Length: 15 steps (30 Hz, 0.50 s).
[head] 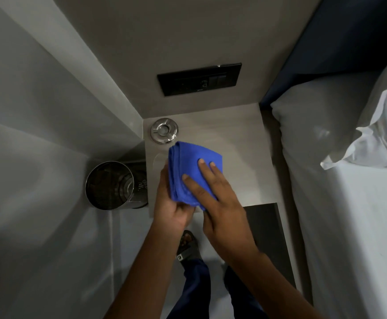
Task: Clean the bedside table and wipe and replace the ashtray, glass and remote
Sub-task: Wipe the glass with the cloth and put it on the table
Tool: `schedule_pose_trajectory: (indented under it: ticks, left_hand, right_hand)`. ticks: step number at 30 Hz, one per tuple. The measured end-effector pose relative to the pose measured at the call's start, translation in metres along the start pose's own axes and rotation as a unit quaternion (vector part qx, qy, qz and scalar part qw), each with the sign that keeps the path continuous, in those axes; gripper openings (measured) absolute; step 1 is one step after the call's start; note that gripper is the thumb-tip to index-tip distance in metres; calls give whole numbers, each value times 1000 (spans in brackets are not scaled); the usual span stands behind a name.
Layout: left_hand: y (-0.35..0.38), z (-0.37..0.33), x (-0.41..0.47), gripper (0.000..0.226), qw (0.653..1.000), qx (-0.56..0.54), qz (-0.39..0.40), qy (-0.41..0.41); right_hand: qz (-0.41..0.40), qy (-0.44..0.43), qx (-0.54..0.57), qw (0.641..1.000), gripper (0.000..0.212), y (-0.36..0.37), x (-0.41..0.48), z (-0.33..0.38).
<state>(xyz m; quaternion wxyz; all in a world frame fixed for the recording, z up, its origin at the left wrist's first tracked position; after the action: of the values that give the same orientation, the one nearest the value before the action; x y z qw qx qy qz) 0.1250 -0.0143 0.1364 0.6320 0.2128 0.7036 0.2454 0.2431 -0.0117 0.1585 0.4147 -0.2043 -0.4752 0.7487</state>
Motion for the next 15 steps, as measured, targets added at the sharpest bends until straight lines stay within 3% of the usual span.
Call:
schedule_pose_trajectory:
  ticks: [4, 7, 10, 13, 15]
  left_hand:
    - [1, 0, 0, 67, 1000, 3, -31, 0]
    - [-1, 4, -1, 51, 998, 1, -45, 40]
    - [-3, 14, 1, 59, 998, 38, -40, 2]
    - [8, 19, 16, 73, 997, 52, 12, -59]
    - [16, 23, 36, 71, 996, 79, -3, -35]
  right_hand:
    - [-4, 78, 93, 993, 71, 5, -14, -18]
    - [-33, 132, 145, 980, 66, -3, -4, -26]
    - [-32, 122, 131, 983, 55, -14, 11, -17]
    - [-14, 98, 92, 991, 54, -15, 8, -16]
    - [-11, 123, 113, 986, 63, -11, -1, -28]
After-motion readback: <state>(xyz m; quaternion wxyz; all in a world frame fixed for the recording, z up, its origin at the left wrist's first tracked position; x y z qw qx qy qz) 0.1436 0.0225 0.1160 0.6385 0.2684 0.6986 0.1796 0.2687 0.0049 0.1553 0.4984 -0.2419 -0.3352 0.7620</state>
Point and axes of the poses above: each hand's wrist, its own x-axis towards the middle knuckle, its own y-axis out of the palm, z = x × y, the point moved 1 cm from there along x, towards the middle knuckle, and after that the axes turned 14 degrees about -x, right-handed, at the moved point
